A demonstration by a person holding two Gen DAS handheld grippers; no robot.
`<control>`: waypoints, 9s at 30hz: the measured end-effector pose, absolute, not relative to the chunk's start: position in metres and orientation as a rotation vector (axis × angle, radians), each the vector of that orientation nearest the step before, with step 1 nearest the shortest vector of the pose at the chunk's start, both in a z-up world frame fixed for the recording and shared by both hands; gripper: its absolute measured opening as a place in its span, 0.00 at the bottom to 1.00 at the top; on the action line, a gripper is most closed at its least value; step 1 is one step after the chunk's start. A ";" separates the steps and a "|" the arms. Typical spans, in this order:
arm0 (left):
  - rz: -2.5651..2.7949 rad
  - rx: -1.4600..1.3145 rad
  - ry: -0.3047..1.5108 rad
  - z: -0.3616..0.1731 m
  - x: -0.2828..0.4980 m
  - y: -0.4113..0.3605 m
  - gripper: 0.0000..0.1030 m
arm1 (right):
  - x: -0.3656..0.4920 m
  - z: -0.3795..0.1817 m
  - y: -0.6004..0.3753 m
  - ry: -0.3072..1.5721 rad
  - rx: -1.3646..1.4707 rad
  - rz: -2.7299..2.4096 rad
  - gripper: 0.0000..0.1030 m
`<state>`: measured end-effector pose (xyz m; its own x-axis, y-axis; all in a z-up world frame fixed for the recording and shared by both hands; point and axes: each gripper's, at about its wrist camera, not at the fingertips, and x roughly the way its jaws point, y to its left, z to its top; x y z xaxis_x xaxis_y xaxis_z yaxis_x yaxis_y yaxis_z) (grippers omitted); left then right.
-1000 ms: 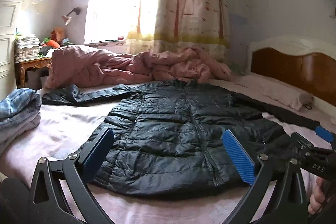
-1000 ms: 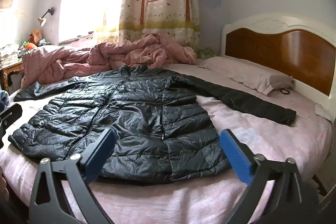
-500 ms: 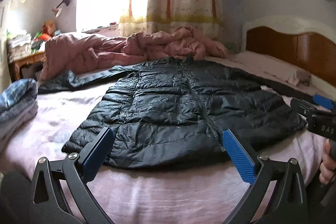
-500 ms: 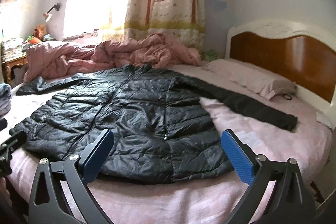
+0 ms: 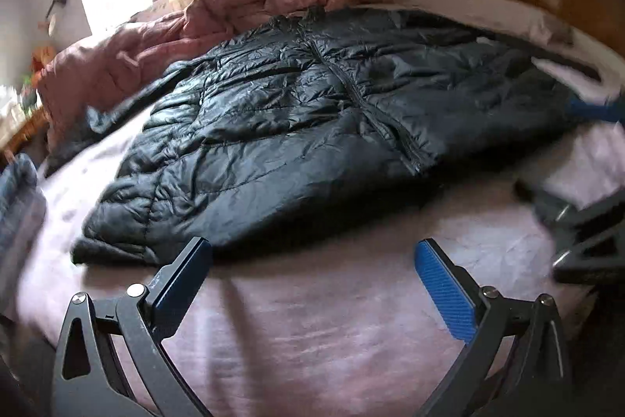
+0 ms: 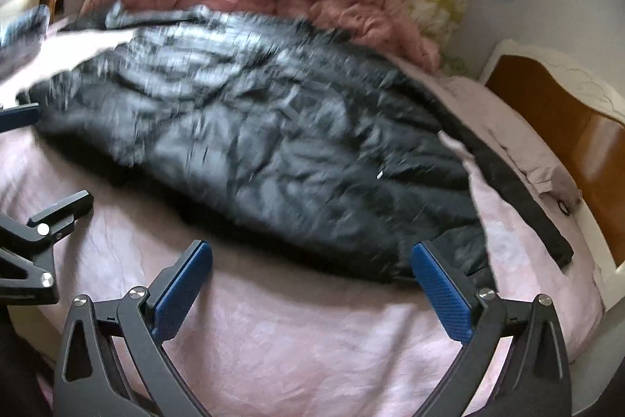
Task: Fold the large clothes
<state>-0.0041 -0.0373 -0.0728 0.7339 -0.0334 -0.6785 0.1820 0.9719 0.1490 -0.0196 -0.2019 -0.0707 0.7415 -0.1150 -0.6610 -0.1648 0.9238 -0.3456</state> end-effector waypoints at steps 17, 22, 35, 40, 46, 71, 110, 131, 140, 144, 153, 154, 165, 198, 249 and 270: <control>0.097 0.095 0.730 -0.066 0.044 0.034 0.68 | 0.004 -0.057 -0.285 0.707 -0.206 -0.322 1.00; 0.118 0.111 0.765 -0.071 0.063 0.038 0.20 | 0.010 -0.049 -0.297 0.698 -0.187 -0.309 0.64; 0.156 0.116 0.574 -0.004 -0.020 0.041 0.05 | -0.063 -0.001 -0.296 0.578 -0.124 -0.327 0.03; 0.117 0.084 0.634 0.039 -0.019 0.040 0.06 | -0.087 0.028 -0.300 0.570 -0.089 -0.307 0.03; 0.056 0.216 0.780 0.037 0.061 0.032 0.09 | -0.032 0.053 -0.299 0.548 -0.121 -0.318 0.03; 0.057 0.099 0.695 -0.013 0.129 0.090 1.00 | 0.084 0.003 -0.347 0.543 -0.016 -0.152 0.95; 0.135 0.197 0.332 0.005 0.030 0.057 1.00 | 0.044 0.012 -0.346 0.462 0.004 -0.194 0.85; -0.257 0.181 0.676 -0.032 0.102 -0.052 0.56 | 0.079 -0.035 -0.263 0.733 0.031 0.013 0.85; 0.130 0.150 0.754 -0.058 0.130 0.023 0.54 | 0.113 -0.067 -0.292 0.844 0.021 -0.103 0.85; 0.186 -0.012 0.800 -0.057 0.131 0.080 0.56 | 0.112 -0.066 -0.307 0.845 0.018 -0.151 0.85; 0.249 -0.091 0.682 -0.021 0.081 0.132 0.55 | 0.104 -0.046 -0.336 0.802 0.022 -0.217 0.86; 0.241 -0.100 0.662 -0.016 0.075 0.130 0.55 | 0.098 -0.041 -0.337 0.781 0.026 -0.210 0.86; 0.038 0.019 0.570 0.008 0.009 0.040 0.54 | 0.031 0.004 -0.300 0.592 -0.043 -0.165 0.86; -0.091 0.429 0.746 -0.052 0.035 -0.015 0.98 | 0.027 -0.065 -0.210 0.704 -0.530 -0.069 0.87; -0.051 -0.110 0.740 -0.030 0.233 0.116 1.00 | 0.198 -0.012 -0.383 0.743 0.206 -0.086 0.92; -0.206 -0.300 0.819 -0.031 0.184 0.094 0.14 | 0.201 -0.044 -0.370 0.761 0.288 0.054 0.10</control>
